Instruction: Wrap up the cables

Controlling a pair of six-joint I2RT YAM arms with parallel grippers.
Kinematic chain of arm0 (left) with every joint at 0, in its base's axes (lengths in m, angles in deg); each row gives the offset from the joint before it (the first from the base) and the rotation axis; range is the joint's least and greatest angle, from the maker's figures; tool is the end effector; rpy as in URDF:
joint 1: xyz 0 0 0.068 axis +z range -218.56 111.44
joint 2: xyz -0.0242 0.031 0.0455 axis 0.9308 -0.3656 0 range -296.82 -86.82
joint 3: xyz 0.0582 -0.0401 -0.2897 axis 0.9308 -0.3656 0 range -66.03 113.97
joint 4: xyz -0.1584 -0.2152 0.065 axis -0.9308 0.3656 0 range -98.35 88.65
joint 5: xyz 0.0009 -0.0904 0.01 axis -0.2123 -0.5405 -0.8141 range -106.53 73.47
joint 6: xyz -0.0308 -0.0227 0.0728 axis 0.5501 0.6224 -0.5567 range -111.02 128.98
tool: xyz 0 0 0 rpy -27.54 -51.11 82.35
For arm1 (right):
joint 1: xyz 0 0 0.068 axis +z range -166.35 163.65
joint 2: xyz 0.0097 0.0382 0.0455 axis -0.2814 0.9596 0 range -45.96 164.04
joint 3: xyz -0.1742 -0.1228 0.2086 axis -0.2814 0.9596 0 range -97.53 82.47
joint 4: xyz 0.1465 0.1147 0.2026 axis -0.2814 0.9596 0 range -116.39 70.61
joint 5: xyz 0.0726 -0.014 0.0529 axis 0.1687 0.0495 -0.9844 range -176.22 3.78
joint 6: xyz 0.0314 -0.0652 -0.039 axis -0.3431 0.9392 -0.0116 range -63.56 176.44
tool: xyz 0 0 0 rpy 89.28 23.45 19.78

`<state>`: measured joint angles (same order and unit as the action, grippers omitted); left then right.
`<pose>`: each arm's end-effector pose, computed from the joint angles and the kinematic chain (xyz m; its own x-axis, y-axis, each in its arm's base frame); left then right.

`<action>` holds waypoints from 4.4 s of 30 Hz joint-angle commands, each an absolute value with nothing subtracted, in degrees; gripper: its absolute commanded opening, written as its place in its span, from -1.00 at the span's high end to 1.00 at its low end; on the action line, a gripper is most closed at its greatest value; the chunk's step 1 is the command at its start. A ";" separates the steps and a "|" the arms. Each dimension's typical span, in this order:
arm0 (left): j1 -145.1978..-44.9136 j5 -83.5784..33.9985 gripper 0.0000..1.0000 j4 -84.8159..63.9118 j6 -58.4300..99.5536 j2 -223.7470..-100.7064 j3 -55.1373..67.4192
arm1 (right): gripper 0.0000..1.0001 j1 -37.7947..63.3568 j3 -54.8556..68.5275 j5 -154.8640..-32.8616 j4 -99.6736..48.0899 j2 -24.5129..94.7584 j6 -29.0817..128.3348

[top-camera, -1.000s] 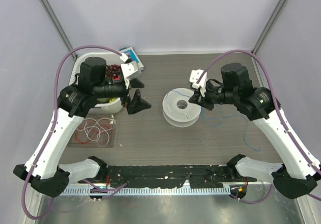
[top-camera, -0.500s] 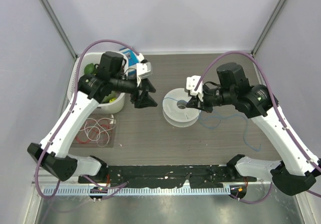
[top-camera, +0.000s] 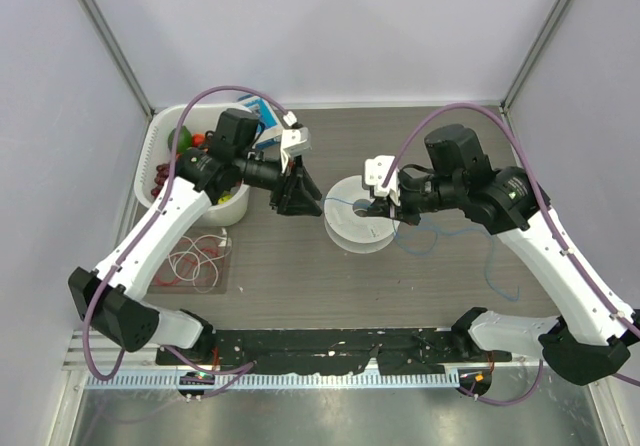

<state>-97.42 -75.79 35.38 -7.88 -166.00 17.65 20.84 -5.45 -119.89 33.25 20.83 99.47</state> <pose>0.2375 -0.2013 0.4087 -0.2893 0.3288 -0.8990 0.9548 0.0322 -0.2955 0.1597 0.1711 0.4466 0.2165 -0.5485 -0.8076 -0.9588 0.0364 -0.2817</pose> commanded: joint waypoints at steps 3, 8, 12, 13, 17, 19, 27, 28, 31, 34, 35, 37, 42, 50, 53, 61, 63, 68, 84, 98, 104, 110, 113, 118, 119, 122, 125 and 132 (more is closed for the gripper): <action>-97.65 -77.70 0.14 29.36 -4.20 -167.33 16.85 | 0.99 21.89 -7.79 -118.92 31.71 20.58 99.69; -97.65 -77.53 0.31 29.27 -4.38 -167.85 15.80 | 0.99 22.41 -7.79 -118.04 31.18 20.66 98.98; -97.56 -77.52 0.78 31.20 -6.22 -167.33 15.36 | 0.99 22.33 -7.62 -116.99 30.57 20.31 98.10; -97.56 -77.44 0.87 31.55 -6.48 -167.07 15.18 | 0.99 22.33 -7.53 -116.55 30.30 20.14 97.93; -96.51 -79.19 1.00 28.23 -2.11 -165.66 14.39 | 0.99 22.33 -5.34 -114.97 28.20 19.52 96.26; -95.89 -79.90 1.00 21.48 5.25 -164.26 13.17 | 0.99 22.33 -3.76 -113.74 27.06 19.35 95.12; -91.85 -73.85 1.00 -28.09 51.58 -160.03 2.27 | 0.99 22.15 7.22 -110.92 14.60 15.92 87.31; -91.85 -71.83 1.00 -31.26 55.00 -159.69 1.57 | 0.98 22.24 7.76 -111.18 13.18 15.92 86.25; -91.76 -64.10 1.00 -36.12 61.27 -158.54 -0.63 | 0.86 22.32 7.68 -112.85 8.61 17.40 80.98; -91.76 -57.51 1.00 -37.43 62.24 -157.14 -2.30 | 0.84 22.24 7.23 -114.95 7.63 18.99 79.56; -91.76 -56.27 1.00 -38.05 62.68 -156.87 -2.66 | 0.82 22.24 7.84 -115.14 7.37 18.99 78.95; -91.76 -53.54 1.00 -38.49 63.99 -156.69 -3.53 | 0.79 22.24 8.64 -115.14 5.87 18.82 77.72; -91.76 -49.67 1.00 -40.16 66.99 -156.34 -4.77 | 0.57 22.15 9.61 -114.35 3.15 18.90 73.94; -91.76 -49.31 1.00 -37.18 61.72 -155.73 -3.98 | -0.69 22.24 5.22 -89.22 0.85 18.73 65.65; -91.76 -48.26 1.00 -33.85 59.53 -155.73 -2.84 | -0.58 22.24 3.11 -83.62 2.96 18.20 69.01; -91.76 -47.82 1.00 -31.73 61.01 -156.69 -1.43 | -0.92 22.15 -7.79 -96.13 8.33 22.77 74.54; -91.85 -47.91 1.00 -31.90 61.01 -156.96 -1.25 | -0.95 22.15 -8.58 -100.10 5.80 23.39 76.56; -91.85 -49.31 1.00 -32.60 61.01 -157.04 -1.08 | -0.99 22.24 -7.62 -101.17 -3.08 25.14 75.78; -91.94 -47.56 1.00 -34.89 64.00 -155.11 -1.69 | -0.77 23.12 -3.93 -108.46 -16.19 29.45 75.68; -92.02 -46.33 1.00 -34.89 65.67 -155.55 -0.81 | 0.12 23.38 -2.08 -107.76 -21.55 31.21 75.95; -91.94 -46.85 1.00 -35.07 65.94 -156.17 -0.29 | 0.14 23.38 -1.56 -107.14 -21.38 31.56 76.48; -91.94 -46.59 1.00 -34.98 66.11 -156.43 0.06 | 0.45 23.47 -1.47 -106.18 -21.64 31.65 76.57; -91.94 -46.24 1.00 -34.80 66.20 -156.61 0.33 | 0.59 23.47 -1.20 -105.65 -21.73 31.39 76.57; -92.02 -45.62 1.00 -33.23 66.20 -156.78 0.33 | 0.99 23.47 -1.11 -105.12 -21.73 30.86 76.57; -92.02 -45.62 0.94 -32.35 65.76 -156.69 0.33 | 0.99 23.47 -1.03 -104.94 -21.82 30.68 76.66; -91.67 -45.45 0.13 -27.44 62.78 -156.08 0.59 | 0.99 22.86 -0.59 -104.07 -21.56 30.07 75.96; -91.06 -44.75 -0.49 -12.72 55.15 -155.99 3.57 | 0.99 19.18 -0.59 -103.71 -20.33 29.10 74.64; -91.14 -42.73 -0.99 10.35 42.04 -163.71 4.72 | 0.99 6.53 -0.94 -104.59 -17.52 29.45 71.56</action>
<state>-91.39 -44.58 -6.30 51.61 -158.37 3.71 12.41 -0.12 -105.23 -17.44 31.51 74.05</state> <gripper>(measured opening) 0.993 0.028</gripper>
